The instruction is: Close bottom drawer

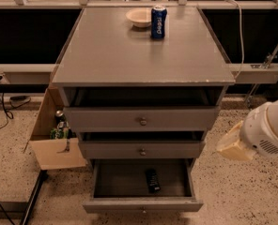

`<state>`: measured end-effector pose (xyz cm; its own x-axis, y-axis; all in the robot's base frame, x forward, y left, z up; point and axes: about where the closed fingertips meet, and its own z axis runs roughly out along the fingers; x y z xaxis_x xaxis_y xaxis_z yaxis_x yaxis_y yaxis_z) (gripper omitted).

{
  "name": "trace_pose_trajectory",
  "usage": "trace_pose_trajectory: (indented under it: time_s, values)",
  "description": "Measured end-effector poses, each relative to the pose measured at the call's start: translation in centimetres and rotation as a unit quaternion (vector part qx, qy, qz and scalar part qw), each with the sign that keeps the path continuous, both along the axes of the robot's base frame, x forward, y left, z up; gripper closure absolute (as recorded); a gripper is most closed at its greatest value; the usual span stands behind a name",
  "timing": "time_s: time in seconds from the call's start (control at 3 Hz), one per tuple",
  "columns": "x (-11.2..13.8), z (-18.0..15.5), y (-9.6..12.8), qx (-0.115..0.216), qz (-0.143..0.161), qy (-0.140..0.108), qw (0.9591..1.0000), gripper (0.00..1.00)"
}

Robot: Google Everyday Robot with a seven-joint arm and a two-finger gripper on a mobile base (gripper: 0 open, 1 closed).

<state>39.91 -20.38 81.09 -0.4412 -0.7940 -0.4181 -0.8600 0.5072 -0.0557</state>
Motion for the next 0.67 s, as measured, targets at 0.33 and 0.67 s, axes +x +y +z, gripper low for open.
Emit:
trace_pose_trajectory:
  time_s: [0.33,0.67]
  values:
    - [-2.03,-6.88,0.46,0.036,-0.001,0.051,0.998,1.0]
    - [-2.03,-6.88,0.46,0.036,-0.001,0.051,0.998,1.0]
